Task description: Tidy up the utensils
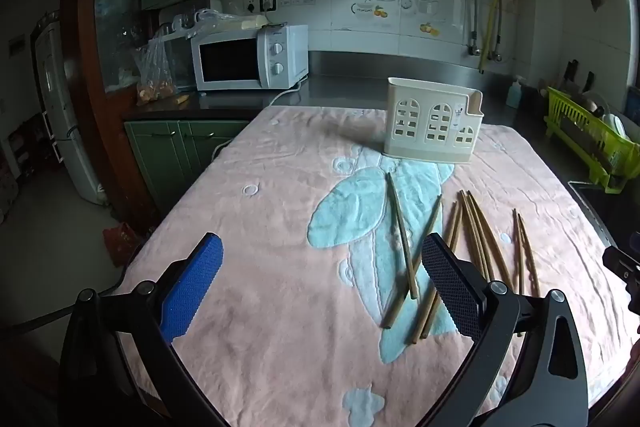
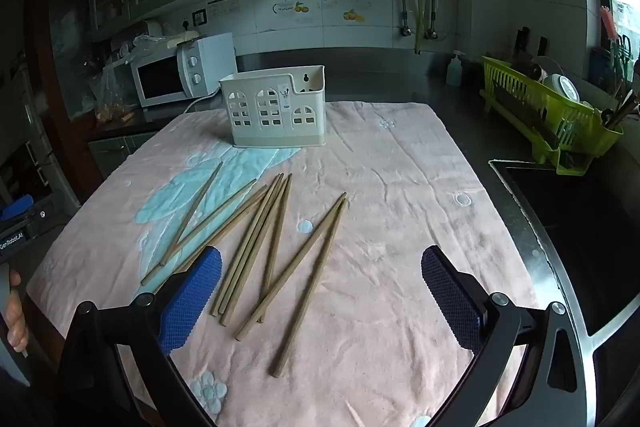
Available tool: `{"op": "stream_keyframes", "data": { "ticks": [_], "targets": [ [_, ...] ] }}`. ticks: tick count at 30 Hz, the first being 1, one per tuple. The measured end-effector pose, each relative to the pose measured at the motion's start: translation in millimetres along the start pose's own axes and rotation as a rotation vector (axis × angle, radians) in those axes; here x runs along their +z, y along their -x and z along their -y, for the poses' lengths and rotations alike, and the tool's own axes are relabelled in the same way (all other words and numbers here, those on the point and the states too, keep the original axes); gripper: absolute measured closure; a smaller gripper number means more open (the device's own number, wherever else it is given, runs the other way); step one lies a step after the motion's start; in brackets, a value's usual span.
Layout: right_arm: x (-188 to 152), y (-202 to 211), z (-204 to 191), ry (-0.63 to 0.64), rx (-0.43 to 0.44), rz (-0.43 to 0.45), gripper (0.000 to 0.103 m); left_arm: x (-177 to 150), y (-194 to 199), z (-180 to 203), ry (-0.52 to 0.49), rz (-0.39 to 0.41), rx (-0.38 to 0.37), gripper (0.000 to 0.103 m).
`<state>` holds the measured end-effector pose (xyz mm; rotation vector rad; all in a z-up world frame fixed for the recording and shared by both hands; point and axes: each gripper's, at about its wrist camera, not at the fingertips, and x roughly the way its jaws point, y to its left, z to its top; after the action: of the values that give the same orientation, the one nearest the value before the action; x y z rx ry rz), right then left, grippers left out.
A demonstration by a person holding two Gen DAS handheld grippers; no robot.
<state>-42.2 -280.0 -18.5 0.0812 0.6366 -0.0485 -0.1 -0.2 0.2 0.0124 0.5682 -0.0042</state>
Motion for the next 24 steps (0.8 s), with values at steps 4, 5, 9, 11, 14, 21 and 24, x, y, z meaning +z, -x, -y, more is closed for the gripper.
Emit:
{"op": "stream_keyframes", "data": {
  "ticks": [4,5,9,11,14,21,24],
  "targets": [
    [0,2,-1,-0.008,0.008,0.015,0.006,1,-1,1,0.007,-0.004,-0.002,0.005],
    [0,2,-1,-0.006,0.008,0.014,0.006,-1,0,3,0.007,-0.004,-0.002,0.005],
    [-1,3,-2,-0.004,0.011,0.015,0.006,1,2,1,0.018,0.001,-0.010,0.005],
    [4,5,-5,-0.003,0.010,0.016,0.006,3,3,1,0.018,0.004,-0.004,0.005],
    [3,6,-5,-0.004,0.010,0.020,0.006,2,6,-4,0.025,0.014,-0.003,0.005],
    [3,3,-4,0.000,0.010,0.021,0.006,4,6,-7,0.034,0.014,0.003,0.005],
    [6,9,-4,-0.004,0.011,0.030,0.006,4,5,-7,0.030,0.014,0.008,0.005]
  ]
}}
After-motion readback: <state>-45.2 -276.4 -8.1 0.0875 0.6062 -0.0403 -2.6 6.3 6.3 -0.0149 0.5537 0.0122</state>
